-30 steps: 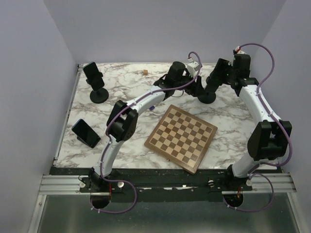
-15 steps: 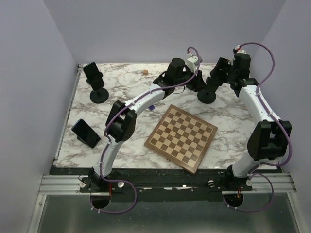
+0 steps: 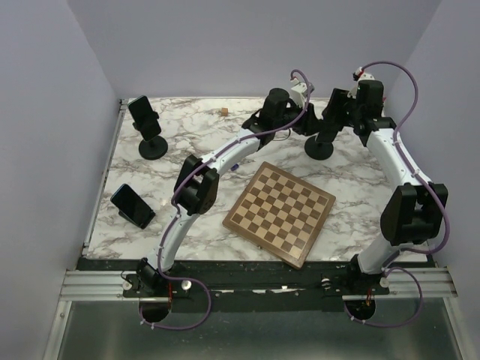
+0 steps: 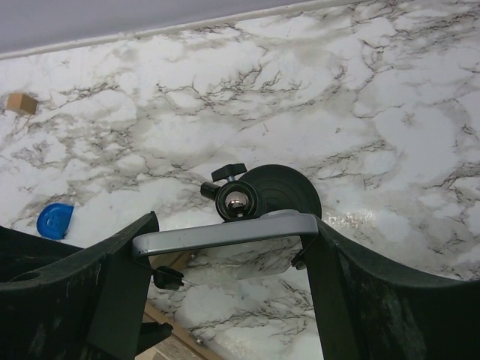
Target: Remove the phone from the phone stand
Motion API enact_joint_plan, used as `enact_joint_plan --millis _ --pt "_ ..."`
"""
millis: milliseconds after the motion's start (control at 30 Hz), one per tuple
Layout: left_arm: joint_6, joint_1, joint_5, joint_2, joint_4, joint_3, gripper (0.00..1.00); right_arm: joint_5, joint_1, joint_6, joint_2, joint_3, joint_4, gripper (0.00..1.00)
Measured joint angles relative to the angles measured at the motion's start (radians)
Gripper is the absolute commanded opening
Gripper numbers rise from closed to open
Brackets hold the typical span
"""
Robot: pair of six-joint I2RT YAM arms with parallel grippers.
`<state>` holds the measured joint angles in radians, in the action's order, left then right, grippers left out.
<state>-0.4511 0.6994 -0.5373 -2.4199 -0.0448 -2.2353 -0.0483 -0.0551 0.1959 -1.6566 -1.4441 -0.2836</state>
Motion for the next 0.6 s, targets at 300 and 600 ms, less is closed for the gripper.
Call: enact_joint_plan --millis 300,600 --pt "-0.034 -0.006 0.022 -0.027 -0.014 -0.018 0.54 -0.006 0.001 -0.02 -0.031 -0.046 -0.03 0.01" --pt "-0.053 -0.007 0.037 -0.036 -0.061 0.012 0.6 -0.016 0.004 -0.043 -0.05 -0.076 -0.052 0.01"
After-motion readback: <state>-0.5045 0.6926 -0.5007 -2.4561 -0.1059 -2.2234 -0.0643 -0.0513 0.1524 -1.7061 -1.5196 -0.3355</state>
